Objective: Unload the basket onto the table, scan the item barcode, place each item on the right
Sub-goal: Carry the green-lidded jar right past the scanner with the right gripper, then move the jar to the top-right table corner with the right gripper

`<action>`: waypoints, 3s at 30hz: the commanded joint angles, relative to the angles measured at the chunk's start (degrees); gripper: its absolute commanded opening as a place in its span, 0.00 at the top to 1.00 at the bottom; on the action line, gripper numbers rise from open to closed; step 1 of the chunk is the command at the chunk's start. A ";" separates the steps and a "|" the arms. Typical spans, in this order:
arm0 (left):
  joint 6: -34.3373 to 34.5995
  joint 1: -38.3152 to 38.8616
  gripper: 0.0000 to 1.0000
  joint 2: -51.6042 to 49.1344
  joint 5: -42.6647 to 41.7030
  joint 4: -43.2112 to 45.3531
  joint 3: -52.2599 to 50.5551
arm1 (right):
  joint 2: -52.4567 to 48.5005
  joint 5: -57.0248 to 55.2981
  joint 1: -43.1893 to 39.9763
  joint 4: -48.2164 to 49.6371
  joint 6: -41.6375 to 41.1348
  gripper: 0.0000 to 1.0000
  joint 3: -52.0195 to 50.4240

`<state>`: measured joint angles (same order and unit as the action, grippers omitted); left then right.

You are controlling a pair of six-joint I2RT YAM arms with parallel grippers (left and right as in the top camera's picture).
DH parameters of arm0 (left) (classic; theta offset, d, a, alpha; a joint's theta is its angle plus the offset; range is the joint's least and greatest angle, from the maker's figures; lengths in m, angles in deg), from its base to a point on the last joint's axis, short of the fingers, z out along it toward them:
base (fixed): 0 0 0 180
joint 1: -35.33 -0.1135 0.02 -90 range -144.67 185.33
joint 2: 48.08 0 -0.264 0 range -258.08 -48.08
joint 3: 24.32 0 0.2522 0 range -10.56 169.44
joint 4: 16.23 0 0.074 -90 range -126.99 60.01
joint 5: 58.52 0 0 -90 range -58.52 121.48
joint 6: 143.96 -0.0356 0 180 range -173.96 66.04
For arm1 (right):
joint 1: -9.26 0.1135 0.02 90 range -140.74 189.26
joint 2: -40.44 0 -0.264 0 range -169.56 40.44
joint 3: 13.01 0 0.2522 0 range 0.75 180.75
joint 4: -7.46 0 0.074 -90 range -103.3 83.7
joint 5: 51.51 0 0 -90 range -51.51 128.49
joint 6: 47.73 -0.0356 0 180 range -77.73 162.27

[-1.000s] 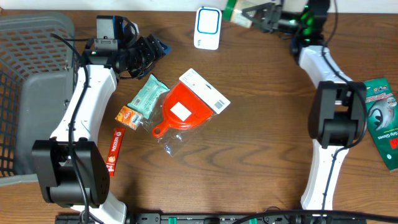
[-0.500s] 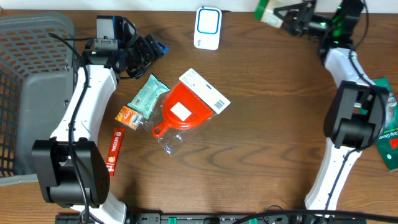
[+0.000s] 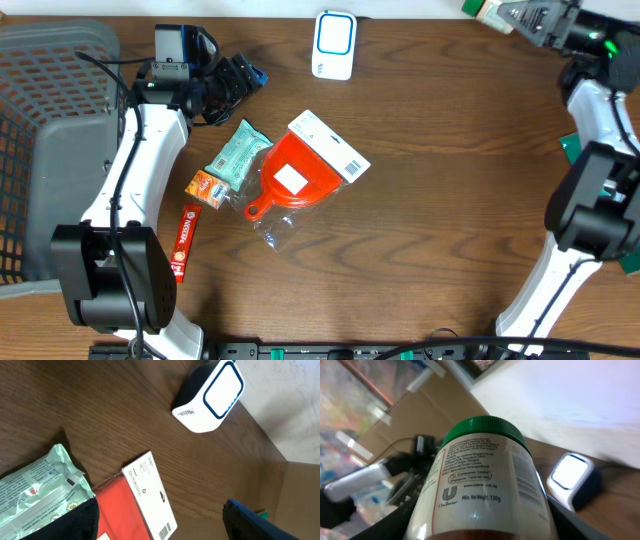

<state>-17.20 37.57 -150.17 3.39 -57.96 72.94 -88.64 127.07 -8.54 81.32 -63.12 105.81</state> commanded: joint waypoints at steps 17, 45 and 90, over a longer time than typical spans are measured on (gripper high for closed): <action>-1.16 -0.28 0.22 0.92 0.70 0.15 0.94 | 7.85 0.74 -8.76 -2.58 -10.21 0.98 0.81; -1.14 -0.28 0.22 0.92 0.74 0.17 0.94 | -13.09 0.72 -26.99 -10.84 -10.54 0.98 0.79; -1.16 -0.28 0.22 0.92 1.86 0.20 0.94 | -16.94 -2.71 -19.10 -36.94 -11.58 0.98 0.79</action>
<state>-17.82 37.57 -150.17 4.70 -57.85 72.94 -105.97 126.54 -28.74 44.29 -75.36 105.81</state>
